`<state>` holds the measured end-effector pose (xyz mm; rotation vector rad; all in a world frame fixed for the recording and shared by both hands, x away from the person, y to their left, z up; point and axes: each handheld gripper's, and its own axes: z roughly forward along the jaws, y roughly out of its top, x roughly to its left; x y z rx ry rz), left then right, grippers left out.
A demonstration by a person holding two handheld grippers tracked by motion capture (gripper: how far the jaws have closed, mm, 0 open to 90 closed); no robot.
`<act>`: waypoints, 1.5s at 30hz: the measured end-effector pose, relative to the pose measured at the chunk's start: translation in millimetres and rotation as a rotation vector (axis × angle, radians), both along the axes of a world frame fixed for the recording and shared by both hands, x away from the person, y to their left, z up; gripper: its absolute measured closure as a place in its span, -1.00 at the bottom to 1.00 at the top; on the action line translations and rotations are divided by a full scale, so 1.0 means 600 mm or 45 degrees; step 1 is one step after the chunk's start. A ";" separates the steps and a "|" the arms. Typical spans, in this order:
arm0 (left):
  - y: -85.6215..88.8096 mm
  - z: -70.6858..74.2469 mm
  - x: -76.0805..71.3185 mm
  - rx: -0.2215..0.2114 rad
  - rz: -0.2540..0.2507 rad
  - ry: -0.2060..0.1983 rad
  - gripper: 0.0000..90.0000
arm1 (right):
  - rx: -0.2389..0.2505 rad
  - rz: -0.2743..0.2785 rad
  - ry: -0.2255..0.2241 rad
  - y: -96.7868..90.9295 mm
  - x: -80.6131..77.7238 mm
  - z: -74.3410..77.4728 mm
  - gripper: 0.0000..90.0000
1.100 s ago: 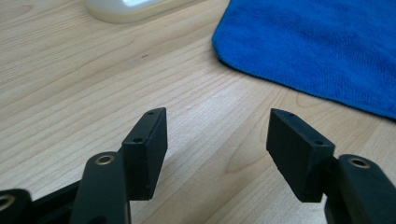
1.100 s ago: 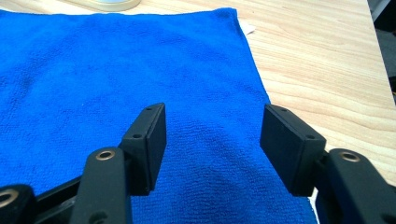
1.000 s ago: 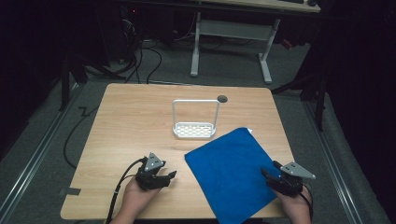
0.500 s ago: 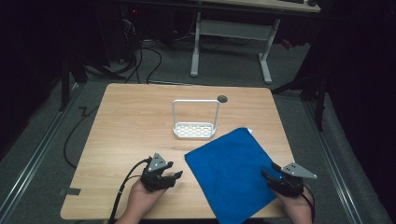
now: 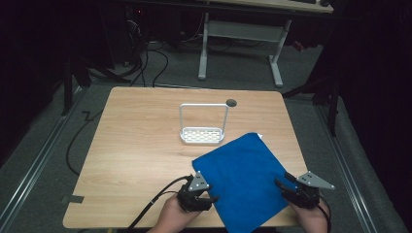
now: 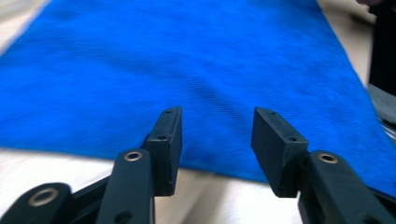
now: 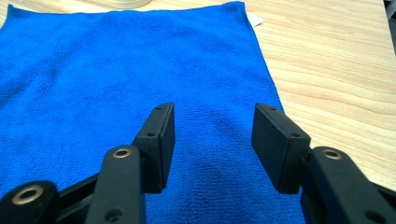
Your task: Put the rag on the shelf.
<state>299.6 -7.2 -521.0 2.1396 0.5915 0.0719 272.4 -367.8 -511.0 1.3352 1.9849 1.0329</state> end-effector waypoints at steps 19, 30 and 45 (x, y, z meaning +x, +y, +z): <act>-0.033 -0.013 -0.022 0.126 -0.145 -0.062 1.00 | 0.005 0.016 0.018 0.005 0.004 -0.004 0.10; 0.033 -0.011 -0.006 0.132 -0.084 -0.013 1.00 | 0.021 0.072 0.011 0.019 0.012 0.000 0.27; 0.101 -0.013 0.019 0.114 0.041 0.029 1.00 | -0.101 0.151 0.114 0.071 0.092 -0.011 1.00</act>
